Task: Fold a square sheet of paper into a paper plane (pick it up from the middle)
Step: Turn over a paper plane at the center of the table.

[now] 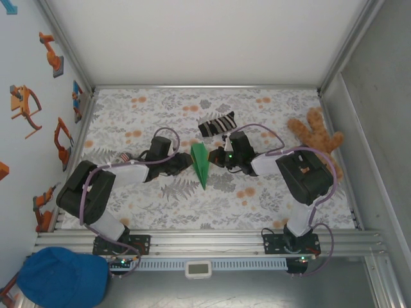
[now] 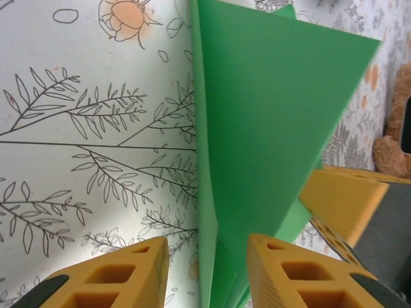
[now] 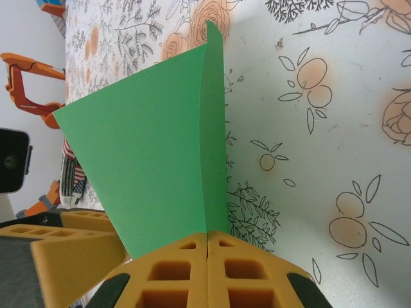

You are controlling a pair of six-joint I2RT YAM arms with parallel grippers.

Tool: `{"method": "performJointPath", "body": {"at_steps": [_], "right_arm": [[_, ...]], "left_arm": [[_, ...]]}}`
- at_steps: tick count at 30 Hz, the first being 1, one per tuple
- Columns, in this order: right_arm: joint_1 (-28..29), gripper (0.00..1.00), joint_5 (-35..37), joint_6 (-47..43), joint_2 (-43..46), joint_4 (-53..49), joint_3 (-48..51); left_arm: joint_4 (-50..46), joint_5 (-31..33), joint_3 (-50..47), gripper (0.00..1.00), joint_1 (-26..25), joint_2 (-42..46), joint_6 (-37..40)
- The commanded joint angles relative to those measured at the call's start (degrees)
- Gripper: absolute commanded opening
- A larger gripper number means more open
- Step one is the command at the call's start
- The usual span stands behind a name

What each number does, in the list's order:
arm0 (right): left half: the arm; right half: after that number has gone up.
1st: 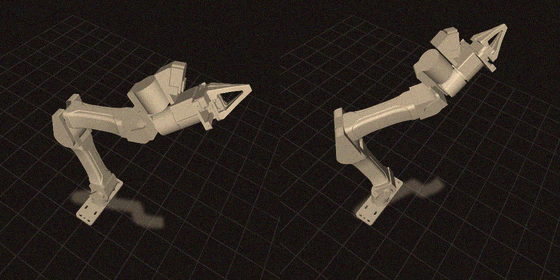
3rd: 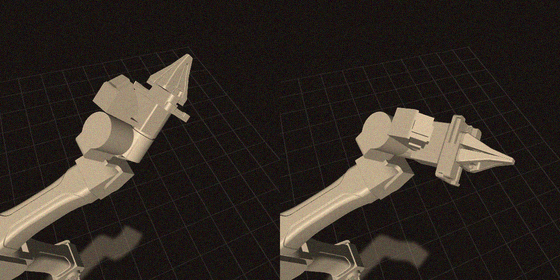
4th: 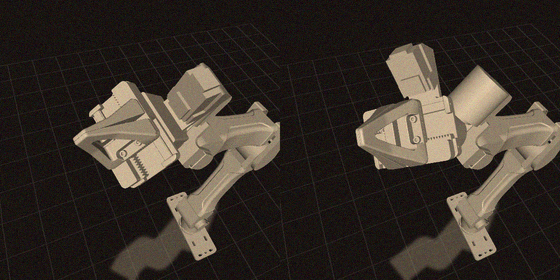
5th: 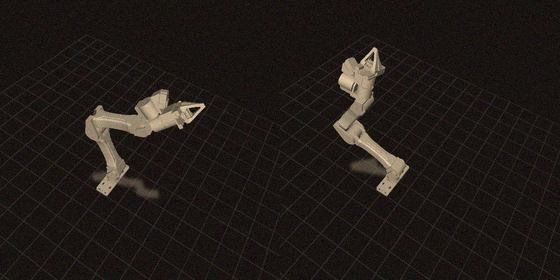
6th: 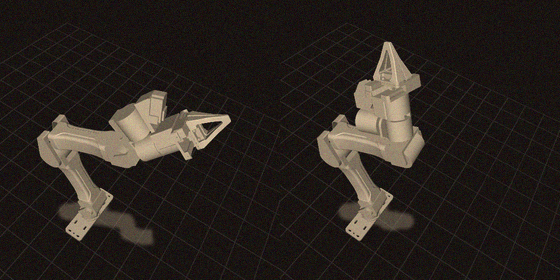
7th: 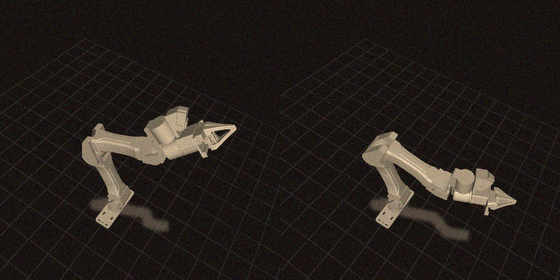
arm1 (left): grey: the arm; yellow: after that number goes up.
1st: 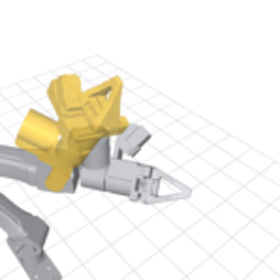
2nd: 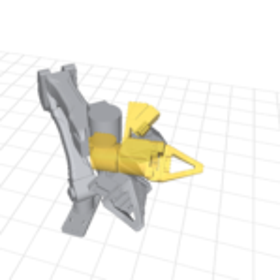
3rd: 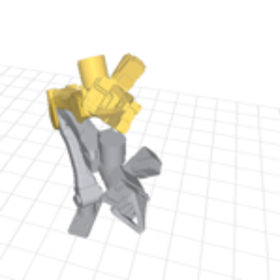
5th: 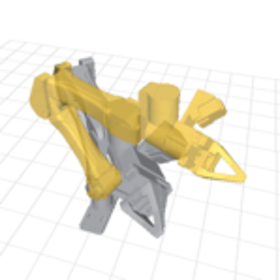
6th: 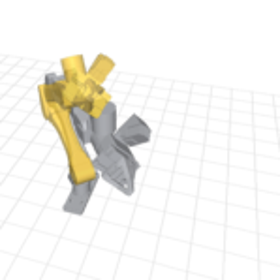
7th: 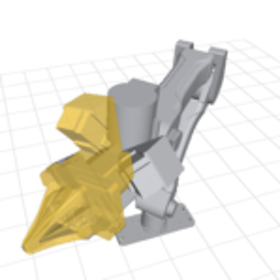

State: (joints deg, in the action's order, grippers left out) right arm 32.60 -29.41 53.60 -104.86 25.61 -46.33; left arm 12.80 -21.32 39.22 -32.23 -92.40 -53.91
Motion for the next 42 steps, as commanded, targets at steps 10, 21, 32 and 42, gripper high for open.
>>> {"method": "performJointPath", "body": {"at_steps": [10,21,32,42], "right_arm": [[-0.21,0.0,-0.74,0.35,0.15,1.46,0.89],[-2.11,0.0,-1.23,0.07,3.48,1.94,4.03],[-3.64,0.0,-1.04,0.37,4.3,2.96,6.59],[-4.04,0.0,0.2,0.18,4.49,2.88,8.17]], "left_arm": [[-1.06,-1.15,5.69,0.15,-0.16,-5.85,0.07],[-0.72,-2.56,4.12,0.0,0.43,-3.82,2.12],[1.09,-3.21,1.5,0.0,1.05,-3.24,1.7],[0.75,-2.26,-1.04,0.0,1.52,-2.05,1.81]]}}
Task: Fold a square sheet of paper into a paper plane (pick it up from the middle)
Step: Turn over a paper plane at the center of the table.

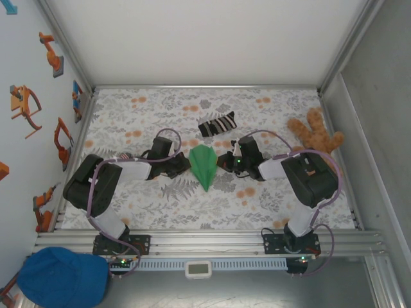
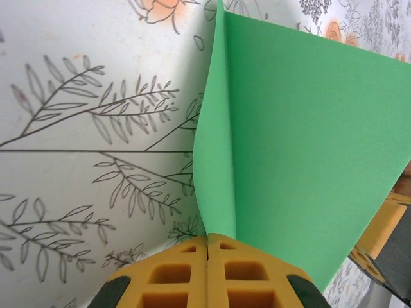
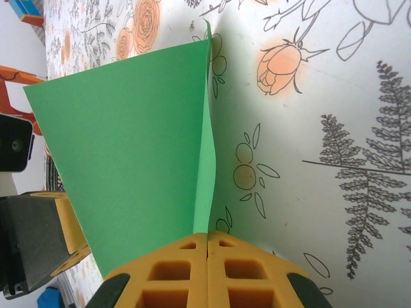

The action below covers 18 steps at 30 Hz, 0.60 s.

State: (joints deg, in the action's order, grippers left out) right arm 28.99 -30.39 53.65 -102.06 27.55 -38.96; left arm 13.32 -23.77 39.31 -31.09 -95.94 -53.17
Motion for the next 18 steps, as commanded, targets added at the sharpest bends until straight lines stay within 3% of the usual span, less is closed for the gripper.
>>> {"method": "performJointPath", "body": {"at_steps": [1,9,15,18], "right_arm": [[-0.43,0.0,1.3,0.07,1.55,0.84,0.81],[-0.43,0.0,1.82,0.04,0.41,-0.36,0.32],[-0.38,0.0,2.23,-3.22,2.79,-10.33,-3.73],[-0.34,0.15,4.39,-6.09,6.71,-16.42,-5.39]], "left_arm": [[0.46,0.13,-1.19,0.0,0.36,1.37,1.1],[1.25,-0.53,-1.17,0.0,0.33,-0.25,1.0],[2.01,-1.78,0.08,0.0,0.19,-0.99,0.66],[1.67,-2.37,1.39,0.0,-0.15,-0.7,0.42]]}}
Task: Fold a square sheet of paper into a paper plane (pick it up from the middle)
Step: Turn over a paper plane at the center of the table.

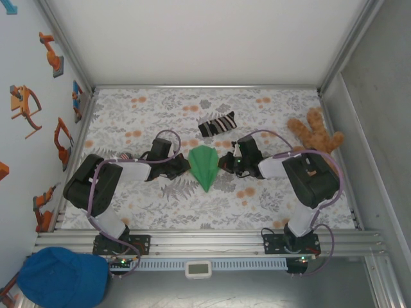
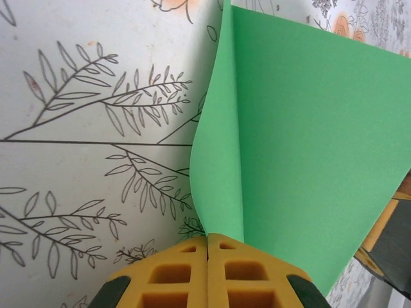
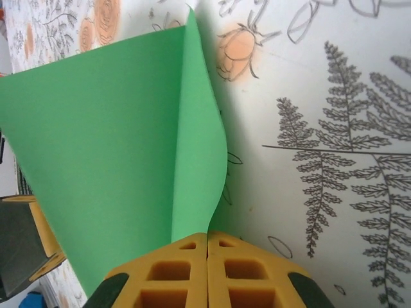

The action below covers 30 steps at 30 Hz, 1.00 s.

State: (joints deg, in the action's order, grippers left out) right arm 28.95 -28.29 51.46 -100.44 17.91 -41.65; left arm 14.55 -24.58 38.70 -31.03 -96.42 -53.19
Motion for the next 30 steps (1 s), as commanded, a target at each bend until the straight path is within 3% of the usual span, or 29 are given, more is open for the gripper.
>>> {"method": "performJointPath", "body": {"at_steps": [1,3,7,15,21,30], "right_arm": [[-0.3,0.2,2.75,-4.69,6.42,-7.75,-2.74],[-0.24,0.29,4.4,-6.03,9.58,-10.32,-2.99],[1.22,0.38,9.09,-9.12,14.06,-17.86,-4.24],[15.67,0.4,26.78,-13.33,13.09,-35.42,-13.35],[20.29,0.42,28.0,-11.87,6.6,-37.1,-17.63],[20.42,0.51,27.65,-13.07,0.76,-39.48,-21.36]], "left_arm": [[0.51,-1.69,2.28,0.0,-0.32,-0.1,0.32],[0.73,-1.83,2.89,0.0,-0.59,0.25,-0.06],[0.92,-1.65,3.25,0.0,-0.83,0.66,-0.47],[1.77,-1.53,2.71,0.0,-1.07,0.2,-0.85],[1.69,-1.5,2.26,0.0,-1.06,0.09,-0.7],[1.86,-1.35,1.74,0.0,-1.12,0.05,-0.66]]}}
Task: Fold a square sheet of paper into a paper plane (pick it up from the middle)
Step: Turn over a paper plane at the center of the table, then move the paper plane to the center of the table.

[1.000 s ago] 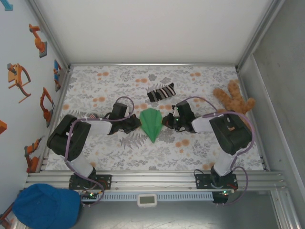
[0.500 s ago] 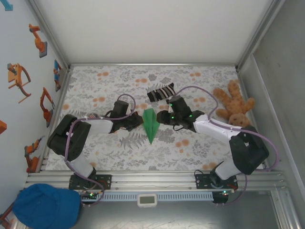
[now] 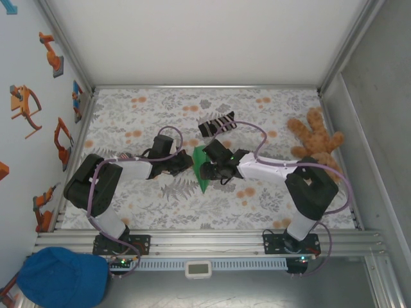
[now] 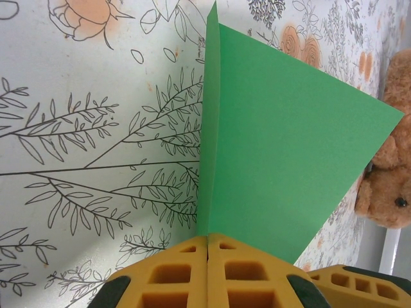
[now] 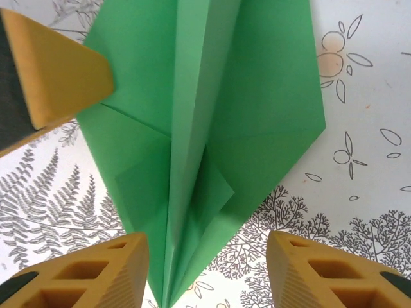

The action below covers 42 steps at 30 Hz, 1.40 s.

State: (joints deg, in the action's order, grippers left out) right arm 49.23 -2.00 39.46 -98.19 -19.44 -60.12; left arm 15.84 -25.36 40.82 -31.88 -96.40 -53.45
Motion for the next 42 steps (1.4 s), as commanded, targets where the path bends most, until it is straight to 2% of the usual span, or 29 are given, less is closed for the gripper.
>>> {"method": "performJointPath", "body": {"at_steps": [1,6,16,19,25,36,42], "right_arm": [[0.12,0.52,0.85,-1.3,-2.13,-2.1,-3.33],[0.13,0.62,-1.81,-2.11,-3.32,0.03,-3.93],[0.12,0.66,-3.67,-2.55,-6.46,0.1,-5.95],[0.11,0.63,-3.21,-2.57,-6.84,0.03,-6.37],[0.14,0.5,-1.57,-2.11,-7.58,-1.35,-7.13],[0.1,0.45,-0.86,-1.2,-9.56,-3.97,-9.02],[0.14,0.33,-0.11,-0.53,-9.86,-4.51,-9.32]], "left_arm": [[0.56,-0.64,-0.32,0.0,-0.26,-0.08,-0.43],[0.42,-0.69,-0.48,0.0,-0.25,0.08,-0.39],[0.48,-0.83,-0.44,0.0,-0.2,0.09,-0.45],[0.42,-0.83,-0.48,0.0,-0.28,0.16,-0.43],[0.4,-0.87,-0.45,0.0,-0.22,0.19,-0.51],[0.44,-0.96,-0.53,0.0,-0.27,0.18,-0.49],[0.51,-0.87,-0.59,0.0,-0.25,0.26,-0.51]]}}
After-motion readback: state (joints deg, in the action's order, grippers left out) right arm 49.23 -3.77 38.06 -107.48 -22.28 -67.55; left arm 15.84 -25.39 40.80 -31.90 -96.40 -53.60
